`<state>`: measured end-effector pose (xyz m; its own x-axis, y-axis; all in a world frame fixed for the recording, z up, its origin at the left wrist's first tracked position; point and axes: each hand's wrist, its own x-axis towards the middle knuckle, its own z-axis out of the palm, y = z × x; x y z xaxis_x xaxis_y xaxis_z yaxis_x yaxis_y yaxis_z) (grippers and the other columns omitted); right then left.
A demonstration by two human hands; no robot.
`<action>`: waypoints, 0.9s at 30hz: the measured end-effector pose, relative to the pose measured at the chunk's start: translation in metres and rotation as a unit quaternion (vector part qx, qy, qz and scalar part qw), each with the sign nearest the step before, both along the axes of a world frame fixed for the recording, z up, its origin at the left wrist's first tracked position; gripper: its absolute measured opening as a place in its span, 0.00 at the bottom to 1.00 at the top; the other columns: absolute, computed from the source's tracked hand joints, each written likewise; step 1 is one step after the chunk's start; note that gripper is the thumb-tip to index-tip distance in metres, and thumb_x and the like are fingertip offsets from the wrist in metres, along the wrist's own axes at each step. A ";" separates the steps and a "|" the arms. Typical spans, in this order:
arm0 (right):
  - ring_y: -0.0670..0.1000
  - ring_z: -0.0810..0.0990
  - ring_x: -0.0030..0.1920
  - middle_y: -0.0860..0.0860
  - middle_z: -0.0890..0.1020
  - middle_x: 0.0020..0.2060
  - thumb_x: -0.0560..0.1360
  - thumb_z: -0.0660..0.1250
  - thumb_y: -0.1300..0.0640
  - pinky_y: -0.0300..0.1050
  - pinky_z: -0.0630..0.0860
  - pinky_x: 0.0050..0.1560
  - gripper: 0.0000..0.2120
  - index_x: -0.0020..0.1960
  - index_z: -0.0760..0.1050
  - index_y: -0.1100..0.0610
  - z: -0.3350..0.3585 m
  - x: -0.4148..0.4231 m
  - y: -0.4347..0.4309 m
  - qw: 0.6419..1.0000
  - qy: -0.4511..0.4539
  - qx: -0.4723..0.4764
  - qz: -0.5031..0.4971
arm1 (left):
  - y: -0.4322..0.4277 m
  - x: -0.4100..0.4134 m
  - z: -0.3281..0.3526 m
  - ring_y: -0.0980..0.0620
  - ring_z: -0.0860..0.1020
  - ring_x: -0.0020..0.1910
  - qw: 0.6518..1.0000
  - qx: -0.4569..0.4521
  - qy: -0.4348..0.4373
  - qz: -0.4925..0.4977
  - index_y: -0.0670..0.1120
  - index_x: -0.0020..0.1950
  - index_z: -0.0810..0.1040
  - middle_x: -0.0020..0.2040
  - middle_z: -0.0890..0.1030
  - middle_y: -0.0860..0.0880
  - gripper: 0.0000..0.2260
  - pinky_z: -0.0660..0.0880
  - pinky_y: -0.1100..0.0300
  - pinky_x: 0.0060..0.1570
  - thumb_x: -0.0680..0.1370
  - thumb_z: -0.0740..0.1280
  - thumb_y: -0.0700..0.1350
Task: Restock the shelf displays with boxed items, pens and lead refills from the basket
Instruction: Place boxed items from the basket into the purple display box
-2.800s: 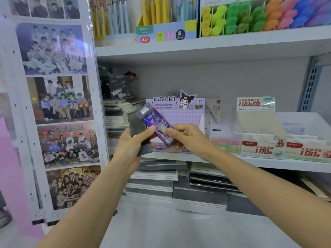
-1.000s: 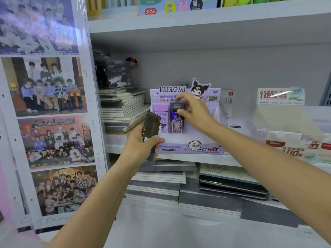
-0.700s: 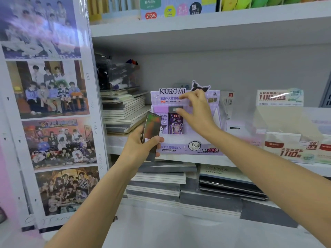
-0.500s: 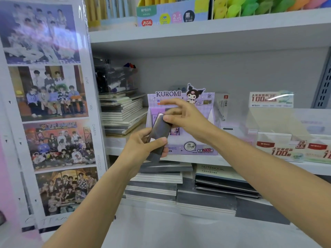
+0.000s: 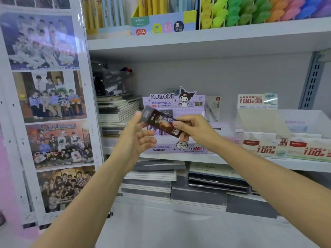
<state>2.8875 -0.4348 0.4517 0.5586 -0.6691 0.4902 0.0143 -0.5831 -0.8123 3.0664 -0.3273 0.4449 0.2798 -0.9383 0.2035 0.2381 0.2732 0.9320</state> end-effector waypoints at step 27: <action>0.56 0.81 0.50 0.54 0.80 0.51 0.79 0.64 0.63 0.58 0.78 0.53 0.08 0.56 0.69 0.58 0.016 0.040 -0.028 0.966 0.075 -0.166 -0.185 | -0.024 -0.002 -0.067 0.48 0.72 0.64 0.616 -0.072 -0.751 0.228 0.47 0.69 0.71 0.64 0.74 0.50 0.18 0.57 0.50 0.73 0.78 0.64 0.46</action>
